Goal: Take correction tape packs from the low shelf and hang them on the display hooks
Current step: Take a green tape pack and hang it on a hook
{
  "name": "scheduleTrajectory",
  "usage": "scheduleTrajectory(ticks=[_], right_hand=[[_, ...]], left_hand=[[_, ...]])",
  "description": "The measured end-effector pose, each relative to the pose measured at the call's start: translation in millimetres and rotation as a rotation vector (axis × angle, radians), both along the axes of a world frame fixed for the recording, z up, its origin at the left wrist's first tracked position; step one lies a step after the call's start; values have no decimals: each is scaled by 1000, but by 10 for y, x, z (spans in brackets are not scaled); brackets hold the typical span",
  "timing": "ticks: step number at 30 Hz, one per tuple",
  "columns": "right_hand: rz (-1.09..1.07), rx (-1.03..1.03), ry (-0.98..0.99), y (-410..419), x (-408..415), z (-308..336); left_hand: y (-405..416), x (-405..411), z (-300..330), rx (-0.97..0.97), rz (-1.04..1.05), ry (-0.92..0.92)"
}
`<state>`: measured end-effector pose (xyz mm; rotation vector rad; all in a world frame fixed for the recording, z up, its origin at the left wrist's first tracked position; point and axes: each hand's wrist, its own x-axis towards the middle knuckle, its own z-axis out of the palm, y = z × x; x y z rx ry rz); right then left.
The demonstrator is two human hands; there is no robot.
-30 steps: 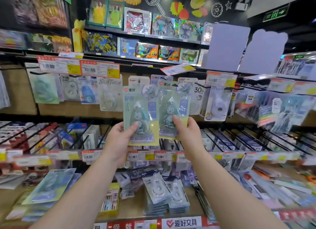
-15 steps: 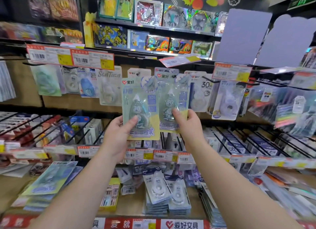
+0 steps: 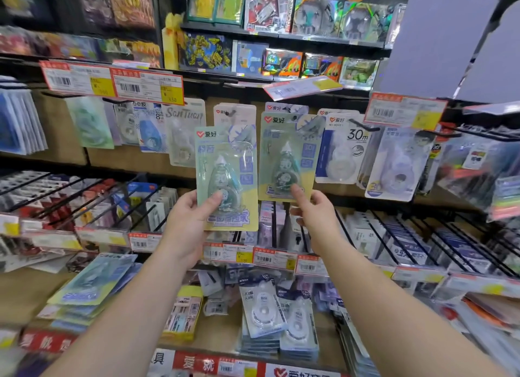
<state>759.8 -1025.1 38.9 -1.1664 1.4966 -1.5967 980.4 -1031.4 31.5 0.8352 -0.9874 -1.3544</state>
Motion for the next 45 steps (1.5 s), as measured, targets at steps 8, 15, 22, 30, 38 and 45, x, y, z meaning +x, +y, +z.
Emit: scheduleTrajectory(ticks=[8, 15, 22, 30, 38, 45], right_hand=[[-15, 65, -71, -343, -42, 8], [-2, 46, -159, -628, -64, 31], [4, 120, -247, -845, -54, 95], [-26, 148, -300, -1078, -41, 85], [-53, 139, -297, -1093, -87, 42], [-10, 307, -253, -776, 55, -84]], left_hand=[[-33, -5, -16, -6, 28, -18], [-82, 21, -26, -23, 74, -58], [-131, 5, 6, -41, 118, -88], [-161, 13, 8, -46, 143, -107], [-165, 15, 21, -45, 134, -107], [-107, -8, 26, -36, 82, -111]])
